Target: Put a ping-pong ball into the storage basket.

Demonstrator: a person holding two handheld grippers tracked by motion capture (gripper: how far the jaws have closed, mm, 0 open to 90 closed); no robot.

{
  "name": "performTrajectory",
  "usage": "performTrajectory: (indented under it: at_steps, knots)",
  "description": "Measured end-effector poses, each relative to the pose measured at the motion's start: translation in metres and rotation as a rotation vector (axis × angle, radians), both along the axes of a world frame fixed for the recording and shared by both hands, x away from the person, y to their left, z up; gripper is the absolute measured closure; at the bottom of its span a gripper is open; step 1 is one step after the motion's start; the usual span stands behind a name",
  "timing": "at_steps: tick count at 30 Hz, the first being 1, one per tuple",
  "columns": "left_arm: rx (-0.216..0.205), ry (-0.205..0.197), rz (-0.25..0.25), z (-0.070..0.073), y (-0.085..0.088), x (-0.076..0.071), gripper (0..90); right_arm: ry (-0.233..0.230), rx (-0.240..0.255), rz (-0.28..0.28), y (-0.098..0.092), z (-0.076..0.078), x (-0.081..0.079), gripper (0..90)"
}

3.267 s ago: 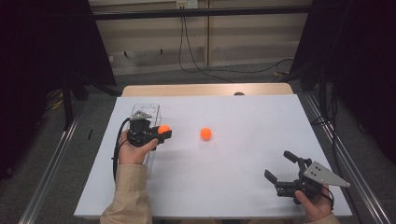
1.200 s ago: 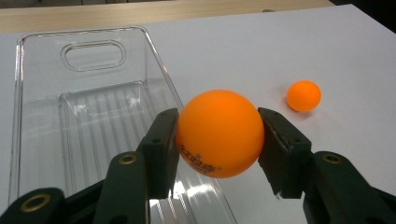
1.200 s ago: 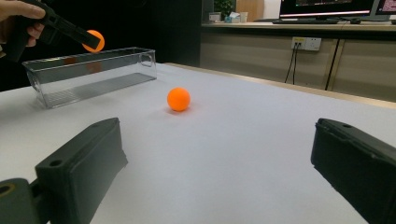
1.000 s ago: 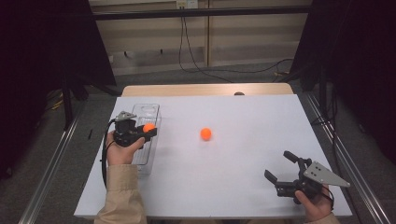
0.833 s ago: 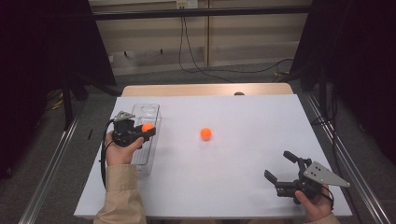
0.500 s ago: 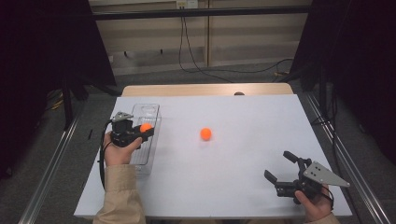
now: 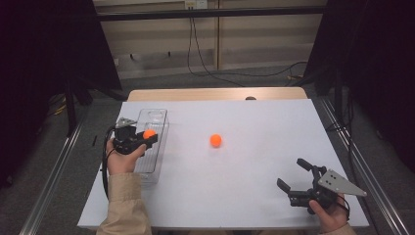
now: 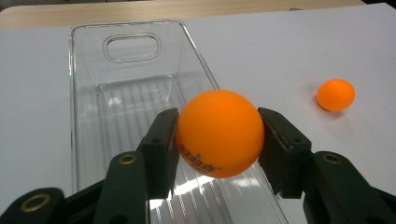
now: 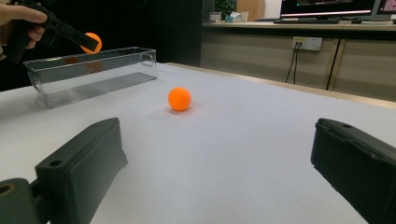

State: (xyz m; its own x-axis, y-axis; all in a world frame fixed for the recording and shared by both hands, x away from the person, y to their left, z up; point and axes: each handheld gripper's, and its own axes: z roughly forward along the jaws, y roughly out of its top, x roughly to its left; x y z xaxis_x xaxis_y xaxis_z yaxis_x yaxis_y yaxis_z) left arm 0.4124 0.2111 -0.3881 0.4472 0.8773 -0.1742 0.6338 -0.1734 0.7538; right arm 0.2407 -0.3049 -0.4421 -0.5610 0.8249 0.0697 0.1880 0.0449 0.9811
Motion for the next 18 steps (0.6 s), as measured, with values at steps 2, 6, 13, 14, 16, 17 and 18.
performTrajectory:
  at_steps: [2,6,13,14,16,17,18]
  knots:
    - [0.005,-0.002,0.0,0.0,0.0,0.0,50.6,0.0,0.002,0.0,0.0,0.0,0.0,1.8]
    - [0.006,-0.01,0.017,-0.001,0.0,0.0,44.1,-0.001,0.003,0.002,0.001,0.0,0.0,1.7]
    - [-0.02,-0.015,0.008,0.002,-0.005,-0.002,39.9,0.0,0.002,0.001,0.0,0.0,0.0,1.8]
    - [-0.022,-0.016,0.002,0.003,-0.006,-0.002,39.5,0.0,0.001,0.001,0.0,0.0,0.0,1.7]
    - [-0.032,-0.015,-0.007,0.003,-0.009,-0.002,37.2,0.0,0.002,0.002,0.001,0.0,0.0,1.7]
    - [-0.034,-0.013,-0.013,0.004,-0.011,-0.002,36.5,0.0,0.001,0.002,0.001,0.0,0.0,1.8]
    - [-0.038,-0.014,-0.013,0.004,-0.013,-0.002,35.3,0.0,0.001,0.002,0.001,0.0,0.0,1.7]
